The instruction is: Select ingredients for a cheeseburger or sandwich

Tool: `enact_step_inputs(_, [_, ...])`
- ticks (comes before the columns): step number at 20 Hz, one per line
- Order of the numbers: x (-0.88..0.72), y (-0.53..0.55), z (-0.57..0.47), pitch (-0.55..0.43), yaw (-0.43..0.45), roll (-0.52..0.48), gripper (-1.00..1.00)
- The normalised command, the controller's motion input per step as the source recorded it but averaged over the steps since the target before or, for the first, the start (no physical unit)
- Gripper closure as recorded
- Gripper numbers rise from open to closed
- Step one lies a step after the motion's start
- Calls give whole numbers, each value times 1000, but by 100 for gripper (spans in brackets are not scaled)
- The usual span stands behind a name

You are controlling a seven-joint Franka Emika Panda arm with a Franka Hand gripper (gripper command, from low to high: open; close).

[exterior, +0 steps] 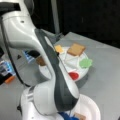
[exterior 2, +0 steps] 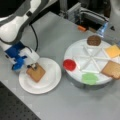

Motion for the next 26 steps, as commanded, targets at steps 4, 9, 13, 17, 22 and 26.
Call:
enact_step_inputs(4, [-259, 281, -24, -144, 45, -226, -100])
enact_step_inputs(9, [-236, 307, 56, -156, 28, -238, -100])
enact_step_inputs(13, [-245, 389, 91, -154, 1, -254, -100])
enact_step_inputs(17, [-282, 480, 118, -139, -37, -267, -100])
enact_step_inputs(22, [-349, 652, 192, -108, -116, -307, -100])
enact_step_inputs(26, [-375, 725, 223, -97, -177, -377, -100])
